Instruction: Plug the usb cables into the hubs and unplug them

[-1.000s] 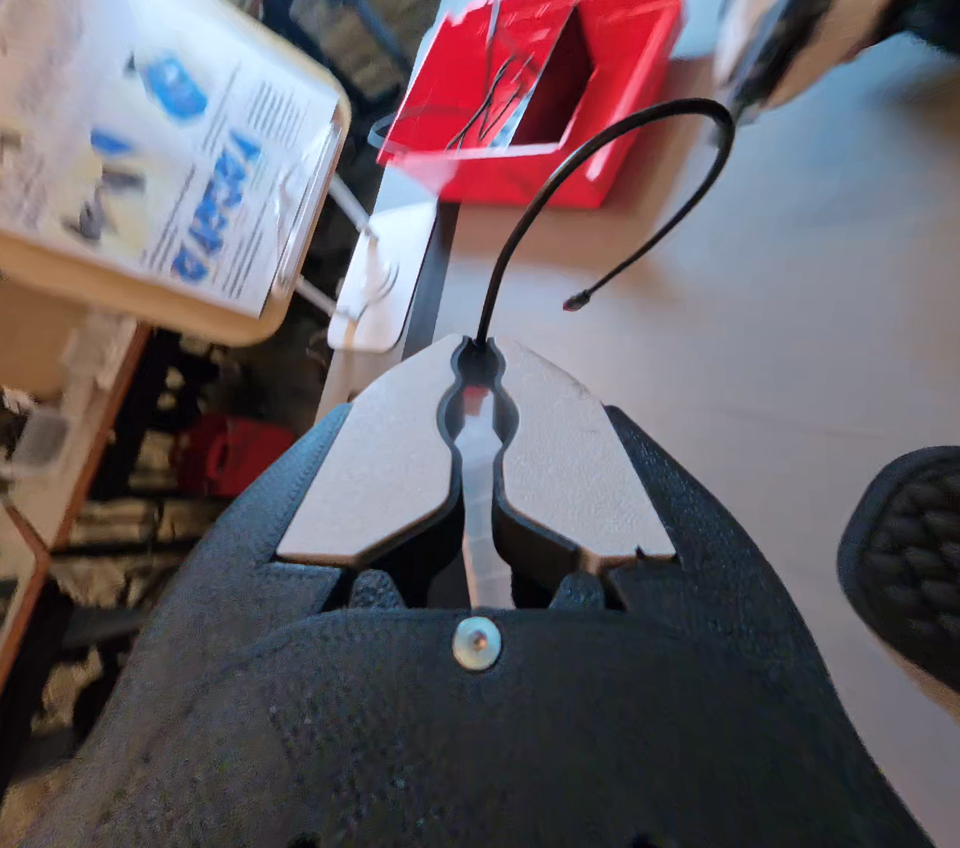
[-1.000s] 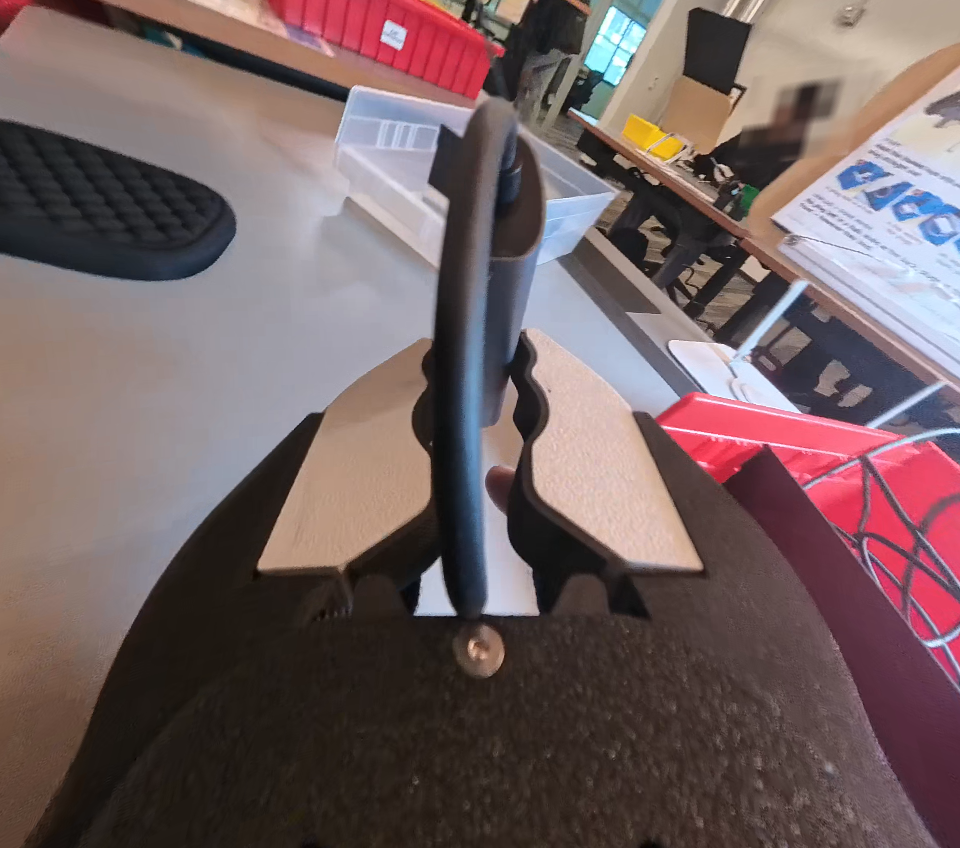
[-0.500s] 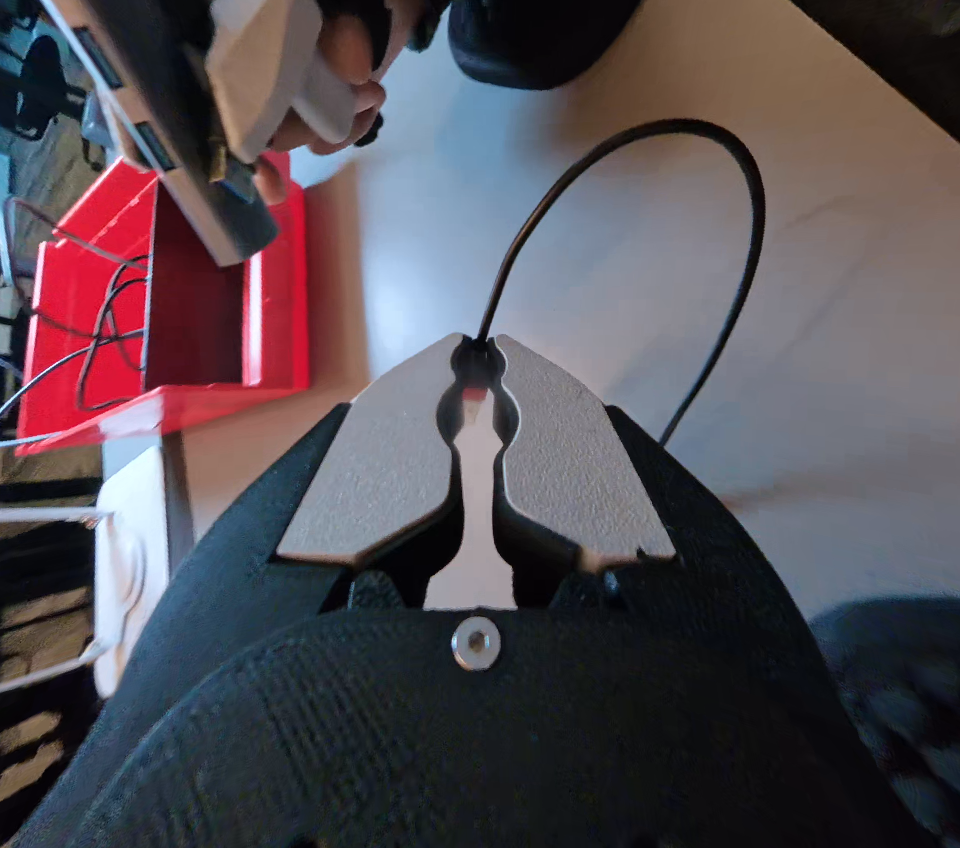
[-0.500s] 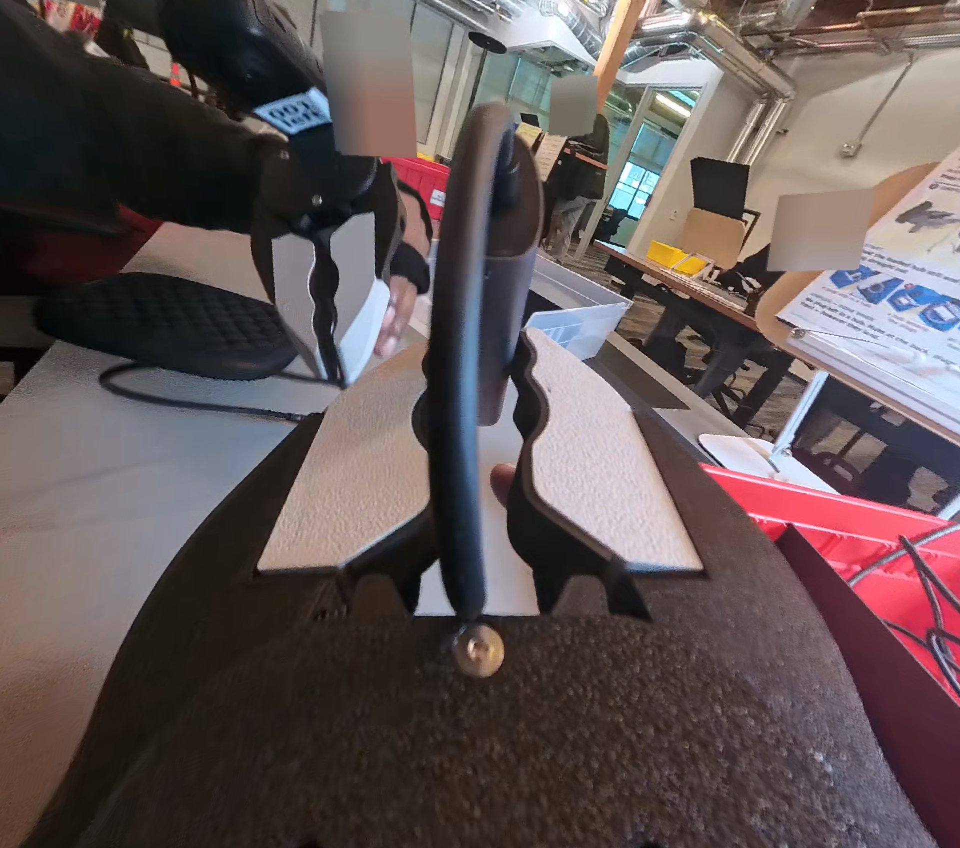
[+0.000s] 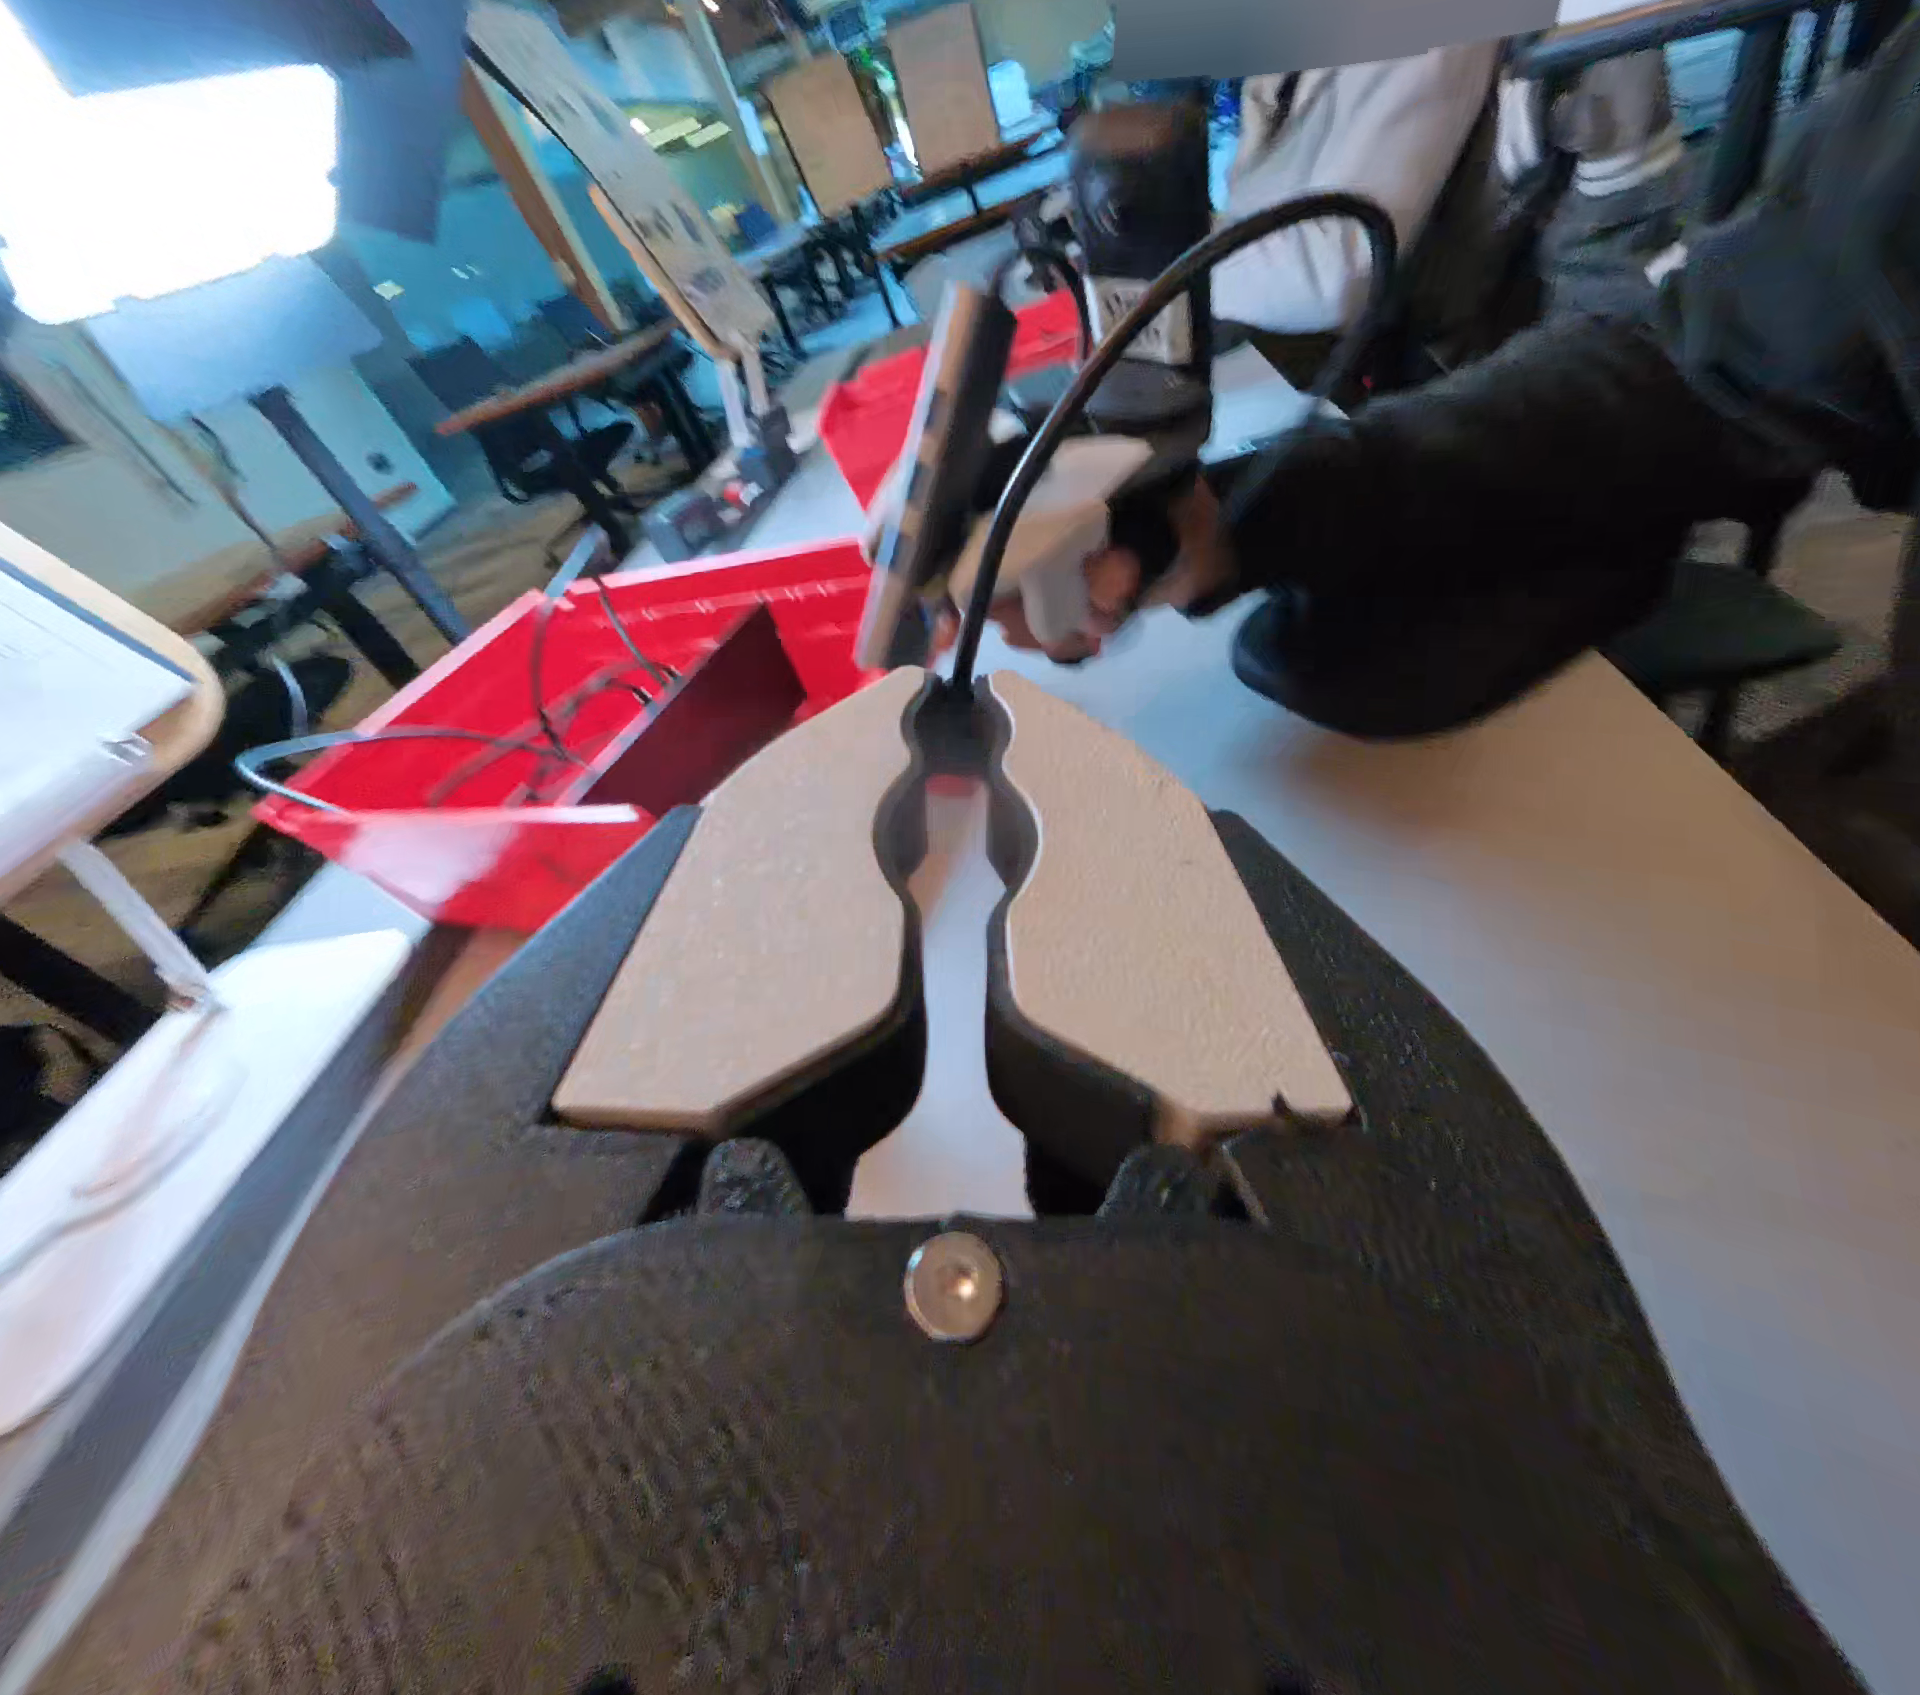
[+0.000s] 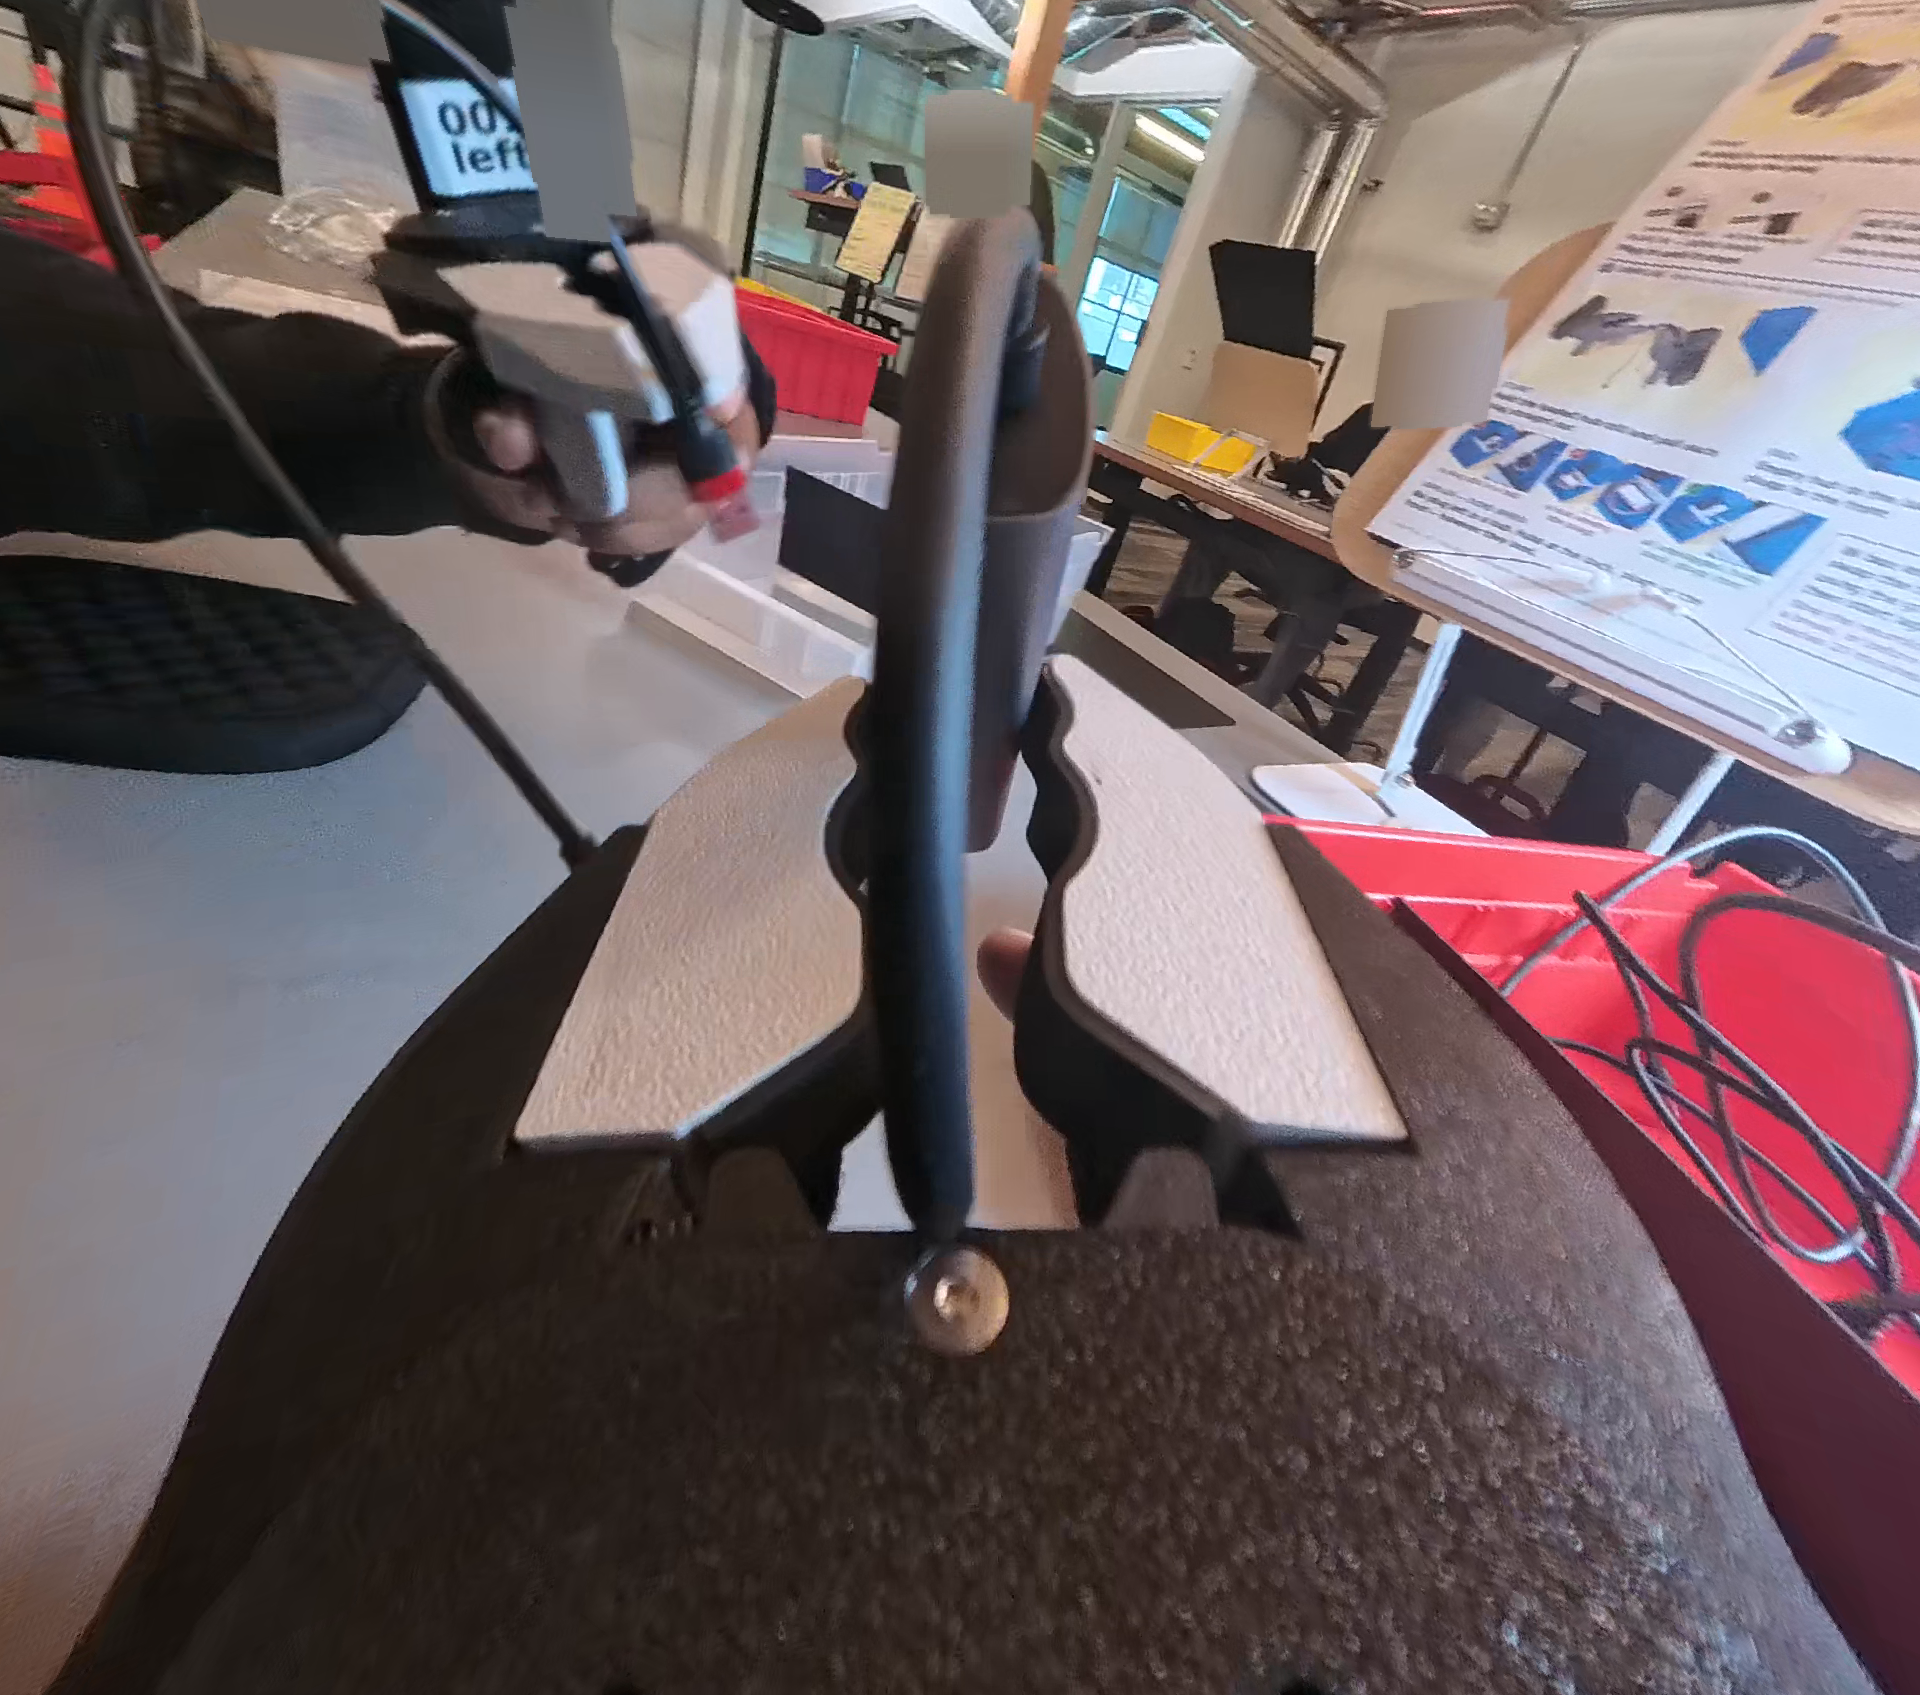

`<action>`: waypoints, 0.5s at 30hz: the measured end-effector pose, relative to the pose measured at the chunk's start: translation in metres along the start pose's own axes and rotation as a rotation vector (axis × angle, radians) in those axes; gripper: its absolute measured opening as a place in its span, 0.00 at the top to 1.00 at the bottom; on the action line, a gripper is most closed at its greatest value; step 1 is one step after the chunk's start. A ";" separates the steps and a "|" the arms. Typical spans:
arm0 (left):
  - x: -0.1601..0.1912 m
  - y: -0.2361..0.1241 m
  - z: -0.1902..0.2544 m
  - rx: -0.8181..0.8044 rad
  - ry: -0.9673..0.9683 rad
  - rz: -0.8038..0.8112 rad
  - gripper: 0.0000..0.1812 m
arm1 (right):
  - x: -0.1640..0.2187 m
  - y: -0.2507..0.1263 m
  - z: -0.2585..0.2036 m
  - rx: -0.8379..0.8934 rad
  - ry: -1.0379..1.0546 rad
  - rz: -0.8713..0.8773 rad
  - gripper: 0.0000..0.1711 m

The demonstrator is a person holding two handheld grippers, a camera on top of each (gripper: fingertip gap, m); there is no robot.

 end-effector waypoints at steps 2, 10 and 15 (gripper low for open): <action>0.031 -0.010 0.008 0.029 0.008 -0.126 0.94 | -0.001 -0.001 0.001 0.013 0.000 -0.001 0.85; 0.099 -0.065 0.012 0.007 -0.182 -0.621 0.87 | 0.004 0.003 0.001 0.011 0.005 -0.026 0.84; 0.090 -0.042 0.017 -0.068 -0.448 -0.796 0.86 | 0.007 0.005 -0.001 0.014 0.002 -0.052 0.85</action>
Point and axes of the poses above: each gripper's, where its closed fingertips meet, y out along the fingers, x out of its underside, z = x × y across the jaws, the point moved 9 cm from there along -y, back along the fingers, and after that the axes turned 2 degrees about -x, right-handed, at the moved point
